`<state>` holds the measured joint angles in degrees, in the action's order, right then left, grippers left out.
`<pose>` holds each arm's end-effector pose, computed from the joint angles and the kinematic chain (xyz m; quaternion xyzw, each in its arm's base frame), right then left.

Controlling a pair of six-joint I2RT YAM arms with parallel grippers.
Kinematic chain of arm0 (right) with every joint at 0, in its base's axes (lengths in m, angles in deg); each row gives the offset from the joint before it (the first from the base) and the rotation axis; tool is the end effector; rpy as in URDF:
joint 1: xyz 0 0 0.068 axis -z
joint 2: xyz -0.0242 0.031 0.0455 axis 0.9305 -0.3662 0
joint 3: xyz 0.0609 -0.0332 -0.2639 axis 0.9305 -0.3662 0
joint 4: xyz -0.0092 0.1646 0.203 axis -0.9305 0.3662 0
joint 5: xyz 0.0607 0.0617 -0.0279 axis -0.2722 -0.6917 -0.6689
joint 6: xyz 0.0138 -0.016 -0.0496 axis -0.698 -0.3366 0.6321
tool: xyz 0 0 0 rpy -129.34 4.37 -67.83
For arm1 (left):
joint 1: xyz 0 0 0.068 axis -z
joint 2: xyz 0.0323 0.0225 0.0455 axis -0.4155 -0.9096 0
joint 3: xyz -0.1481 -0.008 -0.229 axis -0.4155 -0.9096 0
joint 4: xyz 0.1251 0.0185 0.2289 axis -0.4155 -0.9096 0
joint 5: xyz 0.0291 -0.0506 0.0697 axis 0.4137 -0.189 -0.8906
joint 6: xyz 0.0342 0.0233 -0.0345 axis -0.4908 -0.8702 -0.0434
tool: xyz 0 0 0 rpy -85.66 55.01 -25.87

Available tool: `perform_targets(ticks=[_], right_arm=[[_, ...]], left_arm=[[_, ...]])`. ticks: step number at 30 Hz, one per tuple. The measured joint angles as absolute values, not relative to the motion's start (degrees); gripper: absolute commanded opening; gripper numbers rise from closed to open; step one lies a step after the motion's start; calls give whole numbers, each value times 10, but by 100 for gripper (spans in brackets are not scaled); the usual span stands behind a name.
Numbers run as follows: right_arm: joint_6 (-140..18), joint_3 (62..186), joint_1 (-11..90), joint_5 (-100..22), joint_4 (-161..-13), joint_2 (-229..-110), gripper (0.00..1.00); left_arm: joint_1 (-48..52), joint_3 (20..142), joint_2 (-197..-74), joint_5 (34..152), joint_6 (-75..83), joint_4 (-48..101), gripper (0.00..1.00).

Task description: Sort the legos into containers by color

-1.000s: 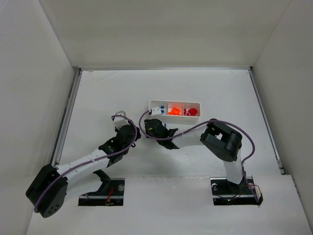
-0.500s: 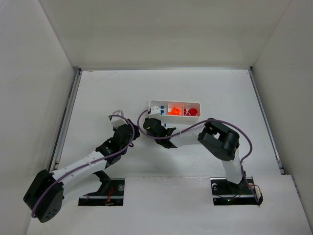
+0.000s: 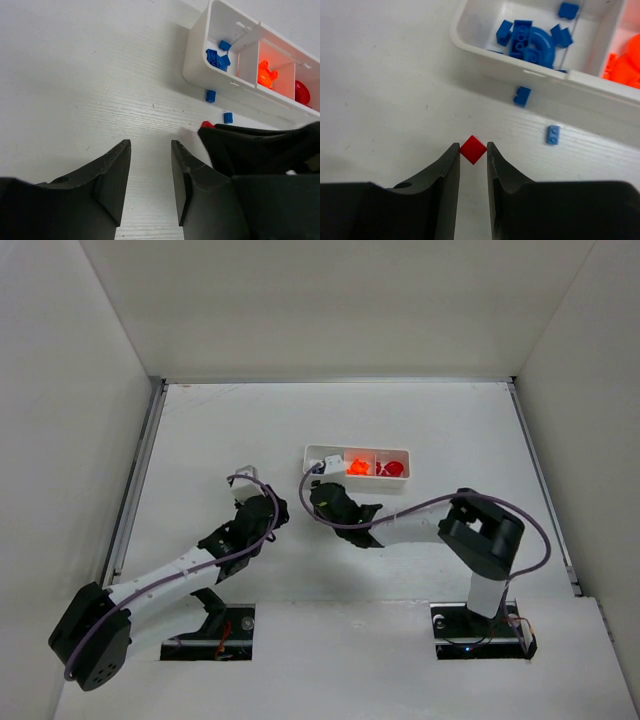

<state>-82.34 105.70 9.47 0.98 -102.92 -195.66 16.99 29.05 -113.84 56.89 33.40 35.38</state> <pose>0.2159 0.3226 0.1559 -0.1003 0.8553 0.1248 0.4928 0.1597 -0.1196 0.2012 -0.1317 0.8069 -0.2091 0.5365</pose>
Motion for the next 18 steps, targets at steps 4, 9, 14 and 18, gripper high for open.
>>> perform_targets(ticks=[4,9,14,18], right_arm=[[-822,1010,110,10,-1039,-1867,24],[-815,948,176,11,-1055,-1760,24],[-797,898,267,7,-1059,-1696,24],[-783,886,336,-11,-1063,-1694,25]], left_arm=[[194,308,-1167,574,331,352,35],[246,364,-1265,575,325,363,35],[285,437,-1389,577,308,380,35],[291,486,-1465,577,299,387,35]])
